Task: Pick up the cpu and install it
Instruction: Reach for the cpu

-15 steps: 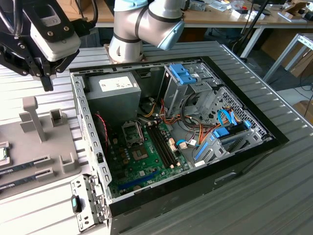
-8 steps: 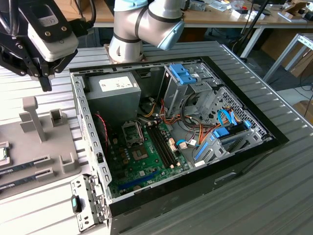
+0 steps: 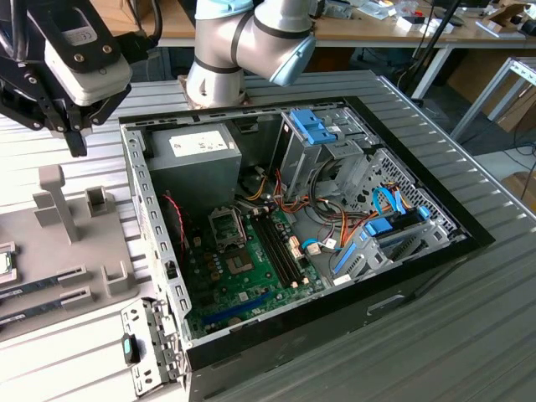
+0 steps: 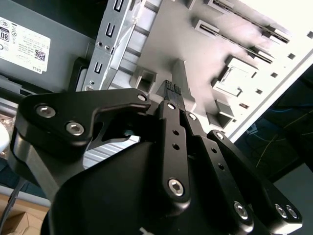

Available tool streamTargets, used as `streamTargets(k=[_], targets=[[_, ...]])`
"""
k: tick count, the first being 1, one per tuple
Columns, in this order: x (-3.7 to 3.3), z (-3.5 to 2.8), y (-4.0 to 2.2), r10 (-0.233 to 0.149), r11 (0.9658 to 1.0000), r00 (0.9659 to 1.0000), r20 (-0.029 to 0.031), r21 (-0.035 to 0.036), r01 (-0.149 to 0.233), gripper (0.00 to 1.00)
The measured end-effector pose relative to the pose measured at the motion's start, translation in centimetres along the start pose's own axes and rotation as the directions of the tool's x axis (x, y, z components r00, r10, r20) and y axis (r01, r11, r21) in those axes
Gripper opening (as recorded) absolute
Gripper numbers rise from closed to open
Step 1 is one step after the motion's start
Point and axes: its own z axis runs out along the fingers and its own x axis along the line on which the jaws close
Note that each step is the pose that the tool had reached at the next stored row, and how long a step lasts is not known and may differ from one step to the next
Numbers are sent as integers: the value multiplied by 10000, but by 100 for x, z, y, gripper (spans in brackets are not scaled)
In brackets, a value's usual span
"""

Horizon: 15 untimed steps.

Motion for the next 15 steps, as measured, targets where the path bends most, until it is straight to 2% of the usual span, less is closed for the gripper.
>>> streamTargets(k=[15], targets=[[29,1,-2,0,10000,10000,0,0,0,11]])
